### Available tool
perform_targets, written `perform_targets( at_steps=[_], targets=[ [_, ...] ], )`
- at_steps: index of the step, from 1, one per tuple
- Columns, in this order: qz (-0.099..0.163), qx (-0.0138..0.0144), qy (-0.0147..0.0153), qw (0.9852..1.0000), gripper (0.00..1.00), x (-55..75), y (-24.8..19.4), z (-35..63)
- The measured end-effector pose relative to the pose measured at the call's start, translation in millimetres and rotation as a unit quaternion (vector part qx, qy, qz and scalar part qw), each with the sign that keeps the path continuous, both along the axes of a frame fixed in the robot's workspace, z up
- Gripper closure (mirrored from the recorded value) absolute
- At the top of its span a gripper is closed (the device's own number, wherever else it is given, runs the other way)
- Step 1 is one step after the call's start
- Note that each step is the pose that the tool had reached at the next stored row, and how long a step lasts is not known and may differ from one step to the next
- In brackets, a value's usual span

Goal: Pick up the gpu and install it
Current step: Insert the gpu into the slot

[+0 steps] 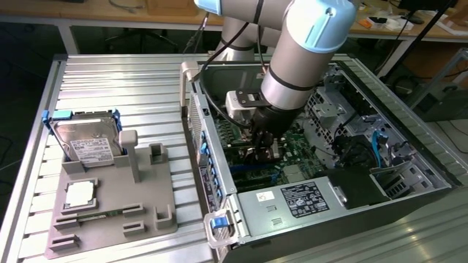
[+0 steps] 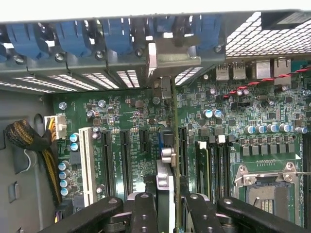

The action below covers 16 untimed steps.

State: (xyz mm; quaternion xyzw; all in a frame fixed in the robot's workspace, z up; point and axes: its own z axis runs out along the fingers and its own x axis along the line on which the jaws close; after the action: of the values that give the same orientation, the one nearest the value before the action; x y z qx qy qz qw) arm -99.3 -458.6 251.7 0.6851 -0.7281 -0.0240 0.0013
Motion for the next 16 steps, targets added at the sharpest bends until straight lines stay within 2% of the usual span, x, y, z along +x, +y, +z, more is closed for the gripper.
perform_targets(
  at_steps=[1, 2, 3, 12, 14, 16],
  targets=[
    [0.000, 0.0002, 0.0019, 1.0000, 0.73, 0.8, 0.0, 0.9],
    [0.000, -0.0002, 0.0058, 1.0000, 0.73, 2.4, -0.3, 2.3],
    [0.000, -0.0003, 0.0070, 1.0000, 0.73, 3.1, -0.4, 2.6],
    [0.005, -0.0004, 0.0071, 1.0000, 0.73, 3.8, -1.3, 3.2],
    [0.009, -0.0016, 0.0071, 0.9999, 0.73, 4.6, -1.8, 10.8],
    [0.014, -0.0017, 0.0067, 0.9999, 0.73, 4.9, -1.9, 11.6]
  ],
)
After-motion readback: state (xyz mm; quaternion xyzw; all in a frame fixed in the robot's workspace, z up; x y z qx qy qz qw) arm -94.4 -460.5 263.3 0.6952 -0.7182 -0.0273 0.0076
